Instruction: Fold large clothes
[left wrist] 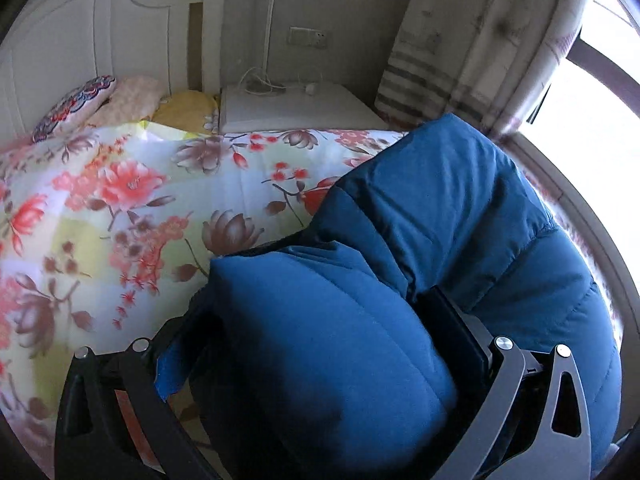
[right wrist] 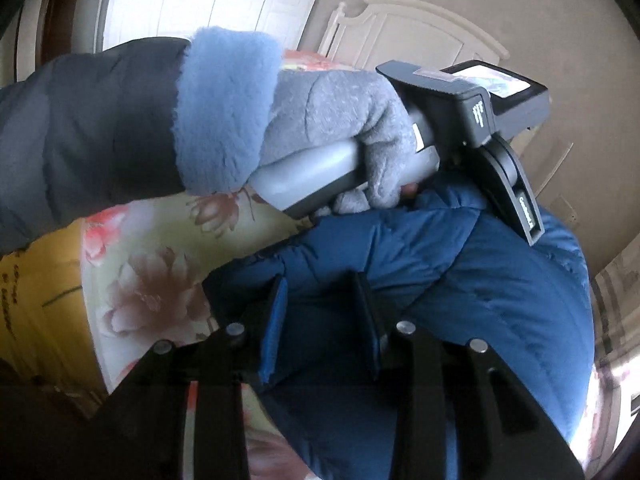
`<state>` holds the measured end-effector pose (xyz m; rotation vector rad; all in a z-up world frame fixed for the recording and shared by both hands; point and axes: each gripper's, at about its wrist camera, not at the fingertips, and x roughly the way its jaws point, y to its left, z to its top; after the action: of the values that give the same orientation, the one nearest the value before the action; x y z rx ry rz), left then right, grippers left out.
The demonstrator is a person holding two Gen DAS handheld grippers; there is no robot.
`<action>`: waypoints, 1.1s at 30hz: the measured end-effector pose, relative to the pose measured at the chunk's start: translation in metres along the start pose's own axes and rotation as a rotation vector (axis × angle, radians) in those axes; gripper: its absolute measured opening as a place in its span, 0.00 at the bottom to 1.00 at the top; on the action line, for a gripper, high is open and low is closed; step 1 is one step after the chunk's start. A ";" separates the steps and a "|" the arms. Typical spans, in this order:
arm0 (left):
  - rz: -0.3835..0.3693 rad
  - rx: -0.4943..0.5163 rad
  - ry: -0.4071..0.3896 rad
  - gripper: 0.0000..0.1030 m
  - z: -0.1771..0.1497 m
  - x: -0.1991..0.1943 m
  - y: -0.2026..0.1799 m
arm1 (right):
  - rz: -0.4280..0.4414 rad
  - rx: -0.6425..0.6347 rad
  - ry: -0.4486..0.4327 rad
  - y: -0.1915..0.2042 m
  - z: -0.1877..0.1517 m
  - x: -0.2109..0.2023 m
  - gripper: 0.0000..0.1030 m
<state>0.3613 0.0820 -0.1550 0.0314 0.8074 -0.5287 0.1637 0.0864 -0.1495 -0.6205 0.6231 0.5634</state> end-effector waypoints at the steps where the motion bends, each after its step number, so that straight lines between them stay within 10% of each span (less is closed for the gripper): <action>1: -0.016 -0.018 -0.009 0.96 -0.002 0.000 0.003 | -0.003 -0.006 0.003 0.000 0.001 0.003 0.34; 15: -0.058 -0.080 -0.031 0.96 -0.004 -0.005 0.016 | -0.045 -0.034 -0.009 0.017 0.001 0.018 0.34; 19: 0.209 -0.041 -0.120 0.95 0.009 -0.057 -0.013 | -0.007 -0.062 -0.050 0.026 -0.002 -0.023 0.32; 24: 0.218 0.016 -0.336 0.95 0.028 -0.138 -0.067 | 0.140 0.178 -0.273 -0.046 -0.031 -0.111 0.39; 29: 0.523 0.229 -0.156 0.95 0.050 -0.105 -0.112 | 0.028 0.584 -0.309 -0.163 -0.089 -0.122 0.38; 33: 0.564 0.222 -0.122 0.95 0.065 -0.104 -0.089 | 0.043 0.721 -0.247 -0.181 -0.115 -0.112 0.37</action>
<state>0.3051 0.0353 -0.0226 0.4164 0.5814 -0.0814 0.1633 -0.1462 -0.0841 0.1404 0.5564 0.4060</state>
